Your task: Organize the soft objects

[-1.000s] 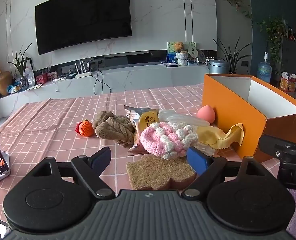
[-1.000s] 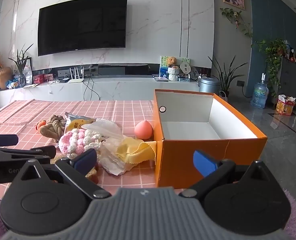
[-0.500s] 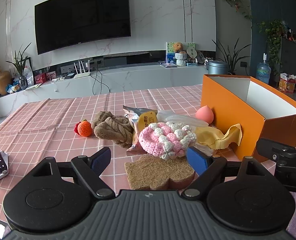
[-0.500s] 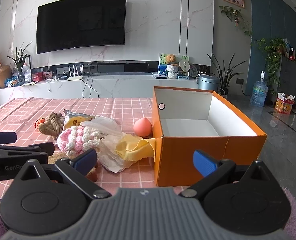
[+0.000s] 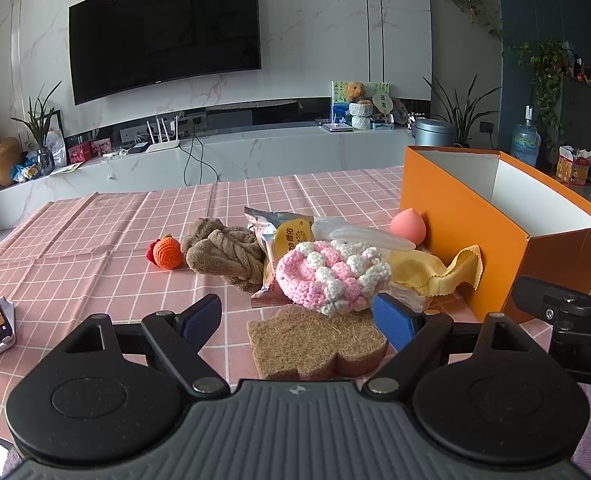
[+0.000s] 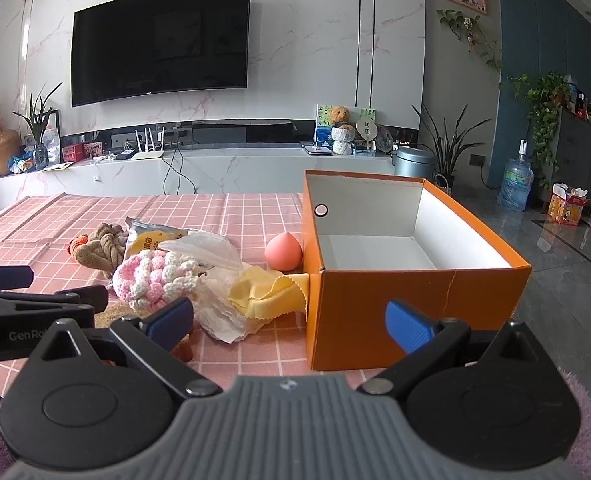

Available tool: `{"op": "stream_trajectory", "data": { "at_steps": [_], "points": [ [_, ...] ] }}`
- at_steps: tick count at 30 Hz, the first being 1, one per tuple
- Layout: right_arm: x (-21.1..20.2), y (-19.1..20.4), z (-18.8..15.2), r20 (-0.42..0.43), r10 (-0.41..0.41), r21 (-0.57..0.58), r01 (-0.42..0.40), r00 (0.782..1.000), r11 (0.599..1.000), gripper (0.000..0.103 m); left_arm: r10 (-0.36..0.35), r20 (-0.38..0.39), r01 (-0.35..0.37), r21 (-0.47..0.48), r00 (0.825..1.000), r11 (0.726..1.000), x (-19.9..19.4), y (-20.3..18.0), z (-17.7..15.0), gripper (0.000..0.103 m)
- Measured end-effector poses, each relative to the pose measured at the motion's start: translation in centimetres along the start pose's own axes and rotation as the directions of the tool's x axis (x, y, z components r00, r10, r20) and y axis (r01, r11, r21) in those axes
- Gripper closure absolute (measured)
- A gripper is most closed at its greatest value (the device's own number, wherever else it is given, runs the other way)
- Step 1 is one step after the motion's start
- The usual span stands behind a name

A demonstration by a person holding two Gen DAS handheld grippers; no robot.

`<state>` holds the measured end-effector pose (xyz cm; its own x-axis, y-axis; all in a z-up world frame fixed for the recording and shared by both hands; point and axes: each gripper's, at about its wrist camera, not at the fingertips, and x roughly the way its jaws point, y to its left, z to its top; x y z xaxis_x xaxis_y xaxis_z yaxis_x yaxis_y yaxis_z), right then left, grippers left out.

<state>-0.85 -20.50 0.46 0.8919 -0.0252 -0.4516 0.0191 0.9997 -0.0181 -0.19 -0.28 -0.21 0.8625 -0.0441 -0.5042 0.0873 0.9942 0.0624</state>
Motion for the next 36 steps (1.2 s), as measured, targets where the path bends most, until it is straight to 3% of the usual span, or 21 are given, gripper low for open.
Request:
{"op": "stream_trajectory", "data": {
  "at_steps": [36],
  "points": [
    [0.23,-0.27,-0.25,-0.033,-0.006,0.015,0.007,0.999,1.000,0.002,-0.020,-0.019,0.020,-0.017,1.000,1.000,0.05,-0.05,0.01,0.002]
  ]
}}
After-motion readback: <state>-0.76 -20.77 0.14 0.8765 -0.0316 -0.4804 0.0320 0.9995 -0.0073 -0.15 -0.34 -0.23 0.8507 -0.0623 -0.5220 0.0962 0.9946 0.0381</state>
